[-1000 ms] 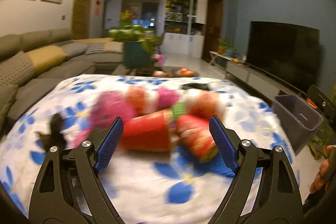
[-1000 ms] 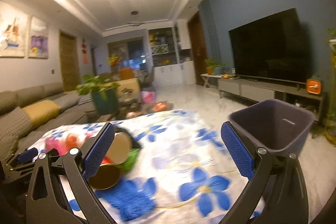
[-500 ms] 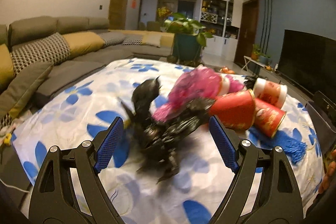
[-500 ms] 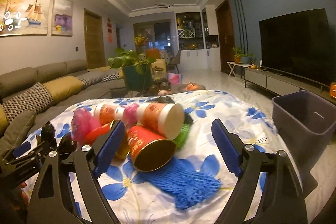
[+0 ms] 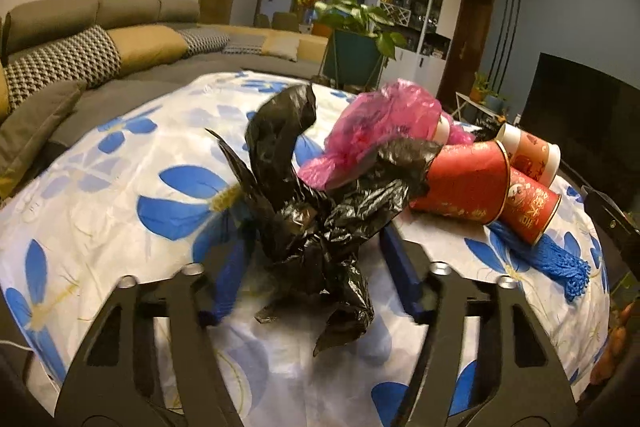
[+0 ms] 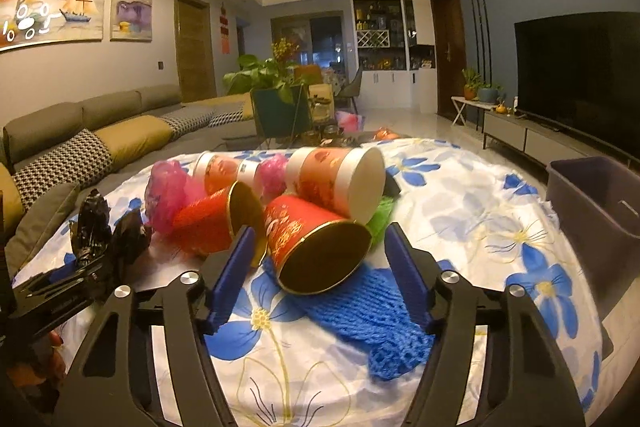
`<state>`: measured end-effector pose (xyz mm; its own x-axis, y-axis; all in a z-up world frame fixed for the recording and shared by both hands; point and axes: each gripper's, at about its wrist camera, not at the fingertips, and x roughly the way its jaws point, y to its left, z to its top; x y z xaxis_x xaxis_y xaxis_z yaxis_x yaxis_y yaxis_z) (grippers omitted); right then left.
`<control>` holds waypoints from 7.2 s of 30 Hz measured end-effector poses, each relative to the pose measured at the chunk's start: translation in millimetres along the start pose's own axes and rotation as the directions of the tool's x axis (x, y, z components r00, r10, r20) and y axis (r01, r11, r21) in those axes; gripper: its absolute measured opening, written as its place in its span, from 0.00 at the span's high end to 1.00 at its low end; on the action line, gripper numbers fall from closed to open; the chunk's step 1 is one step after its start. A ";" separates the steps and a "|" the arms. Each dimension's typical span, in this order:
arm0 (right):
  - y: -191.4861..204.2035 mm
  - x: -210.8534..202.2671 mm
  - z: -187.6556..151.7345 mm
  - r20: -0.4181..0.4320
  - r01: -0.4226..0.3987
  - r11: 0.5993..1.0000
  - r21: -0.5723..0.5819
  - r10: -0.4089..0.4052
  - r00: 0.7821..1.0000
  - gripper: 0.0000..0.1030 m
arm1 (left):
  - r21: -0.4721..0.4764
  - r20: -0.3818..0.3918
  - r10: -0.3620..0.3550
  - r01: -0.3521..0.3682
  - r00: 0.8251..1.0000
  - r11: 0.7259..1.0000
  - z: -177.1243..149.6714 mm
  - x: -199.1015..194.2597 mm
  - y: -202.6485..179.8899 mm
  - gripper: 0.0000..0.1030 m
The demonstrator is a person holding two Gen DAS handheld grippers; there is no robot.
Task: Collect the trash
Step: 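Grasp the black plastic bag with the left tool while the right tool grasps a red paper cup, then lift the black bag and red cup off the bed, then carry the black bag and red cup over the grey bin, then open the left tool to drop the black bag while the right tool drops the red cup into the bin, then move both open tools back toward the bed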
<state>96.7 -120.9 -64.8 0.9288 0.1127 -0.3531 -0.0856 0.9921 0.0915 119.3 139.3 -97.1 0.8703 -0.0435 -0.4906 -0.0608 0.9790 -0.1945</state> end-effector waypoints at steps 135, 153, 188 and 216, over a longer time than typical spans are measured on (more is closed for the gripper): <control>-225.9 -100.2 57.3 0.167 0.388 0.917 0.096 -0.399 0.901 0.96 | 0.376 -0.023 -0.641 0.601 0.767 0.706 33.6 -6.2 -346.2 0.72; -295.9 -73.5 57.7 0.101 0.489 0.857 0.163 -0.507 0.856 0.96 | 0.393 -0.149 -0.707 0.697 0.691 0.599 15.7 49.8 -461.1 0.72; -326.9 -50.4 54.2 0.022 0.500 0.841 0.207 -0.515 0.857 0.96 | 0.408 -0.255 -0.711 0.740 0.655 0.535 -18.0 92.3 -511.0 0.28; -255.1 -89.7 43.1 0.122 0.425 0.880 0.210 -0.455 0.882 0.25 | 0.295 -0.036 -0.504 0.491 0.863 0.820 25.3 31.2 -352.2 0.09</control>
<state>50.8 -386.5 -16.4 0.9022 -0.3586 -0.2397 0.3951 0.9099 0.1260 180.2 -201.9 -22.4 0.7639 -0.5383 -0.3558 0.5218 0.8397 -0.1502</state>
